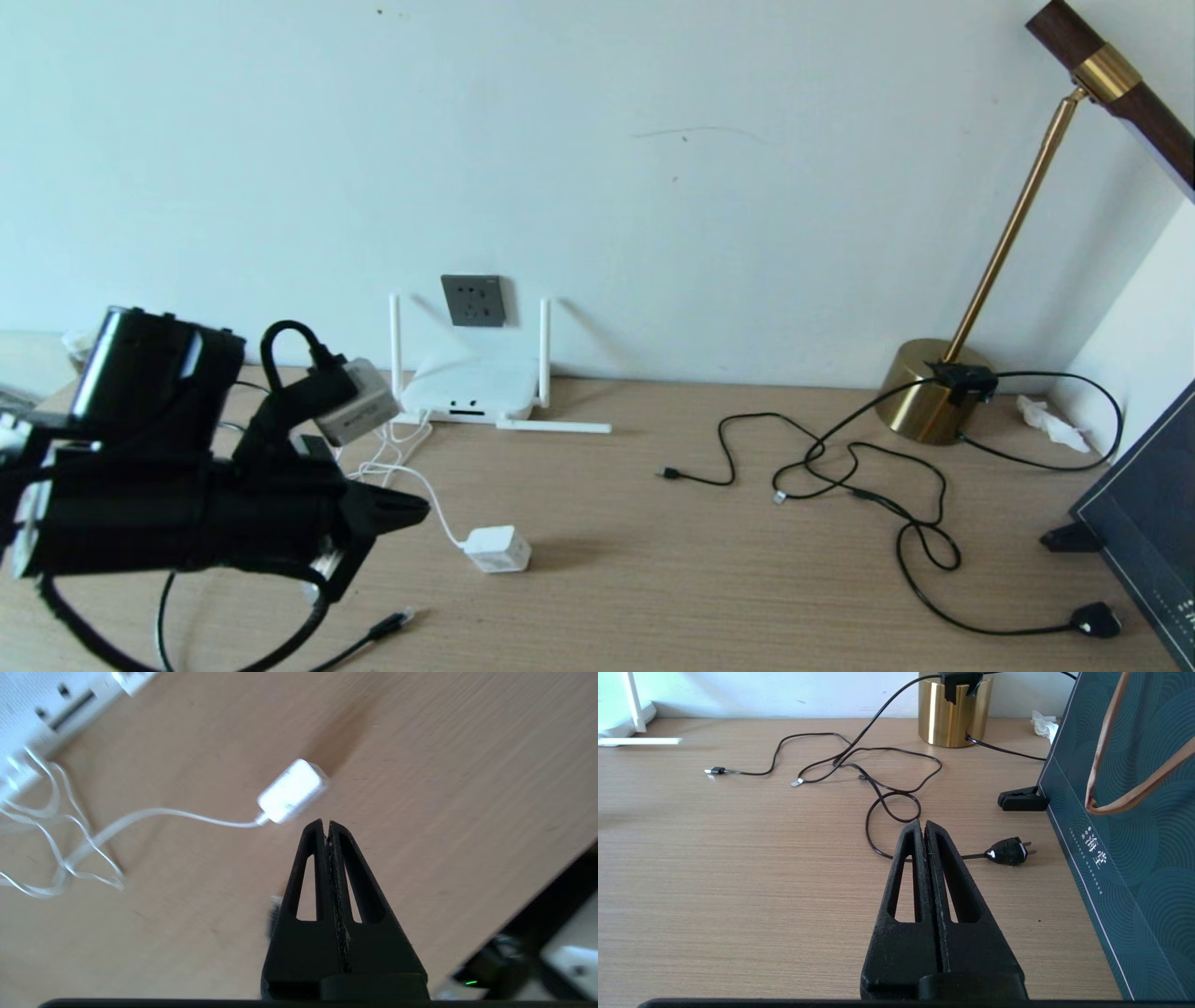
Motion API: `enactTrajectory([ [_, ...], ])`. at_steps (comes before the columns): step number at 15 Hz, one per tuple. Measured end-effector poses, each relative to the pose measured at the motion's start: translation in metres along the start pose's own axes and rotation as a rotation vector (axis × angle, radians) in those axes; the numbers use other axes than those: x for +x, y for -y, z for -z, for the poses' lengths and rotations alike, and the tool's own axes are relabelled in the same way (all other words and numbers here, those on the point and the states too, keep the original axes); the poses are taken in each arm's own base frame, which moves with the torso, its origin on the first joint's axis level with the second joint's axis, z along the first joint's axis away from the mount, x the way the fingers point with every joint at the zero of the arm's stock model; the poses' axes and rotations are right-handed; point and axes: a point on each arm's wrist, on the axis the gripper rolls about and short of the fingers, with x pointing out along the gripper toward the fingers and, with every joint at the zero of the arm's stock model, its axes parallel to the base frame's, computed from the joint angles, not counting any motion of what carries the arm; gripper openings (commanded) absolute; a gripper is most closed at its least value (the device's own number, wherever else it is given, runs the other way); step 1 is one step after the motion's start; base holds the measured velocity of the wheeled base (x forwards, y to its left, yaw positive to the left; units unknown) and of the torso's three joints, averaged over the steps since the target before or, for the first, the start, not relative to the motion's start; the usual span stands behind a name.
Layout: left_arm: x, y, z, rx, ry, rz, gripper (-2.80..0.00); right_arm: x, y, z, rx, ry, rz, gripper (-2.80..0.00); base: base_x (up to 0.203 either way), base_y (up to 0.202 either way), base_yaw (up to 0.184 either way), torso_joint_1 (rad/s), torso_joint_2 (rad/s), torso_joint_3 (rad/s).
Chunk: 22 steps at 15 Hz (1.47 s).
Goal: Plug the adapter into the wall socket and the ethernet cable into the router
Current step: Pick up plug
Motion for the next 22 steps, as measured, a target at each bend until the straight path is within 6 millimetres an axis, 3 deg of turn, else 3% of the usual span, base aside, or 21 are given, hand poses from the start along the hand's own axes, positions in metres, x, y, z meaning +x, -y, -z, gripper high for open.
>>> enactTrajectory([
  [4, 0.013, -0.004, 0.0, 0.188, -0.067, -0.032, -2.8, 0.0, 0.0, 0.0, 0.0, 0.0, 0.0, -2.8, 0.0, 0.0, 0.0, 0.0, 0.0, 0.0],
  [5, 0.014, -0.003, 0.003, 0.234, -0.087, -0.023, 0.0, 0.0, 0.0, 0.0, 0.0, 0.0, 0.0, -2.8, 0.0, 0.0, 0.0, 0.0, 0.0, 0.0],
  [7, 0.016, -0.002, 0.006, 0.317, -0.114, -0.007, 0.0, 0.0, 0.0, 0.0, 0.0, 0.0, 0.0, -2.8, 0.0, 0.0, 0.0, 0.0, 0.0, 0.0],
  [14, 0.03, 0.0, 0.007, 0.361, -0.151, 0.028, 0.0, 0.0, 0.0, 0.0, 0.0, -0.001, 0.0, -2.8, 0.0, 0.0, 0.0, 0.0, 0.0, 0.0],
  [19, 0.049, 0.004, 0.009, 0.443, -0.17, 0.102, 0.0, 0.0, 0.0, 0.0, 0.0, 0.0, 0.0, -2.8, 0.0, 0.0, 0.0, 0.0, 0.0, 0.0],
  [22, 0.065, -0.007, 0.006, 0.509, -0.144, 0.182, 0.0, 0.0, 0.0, 0.0, 0.0, 0.0, 0.0, -2.8, 0.0, 0.0, 0.0, 0.0, 0.0, 0.0],
])
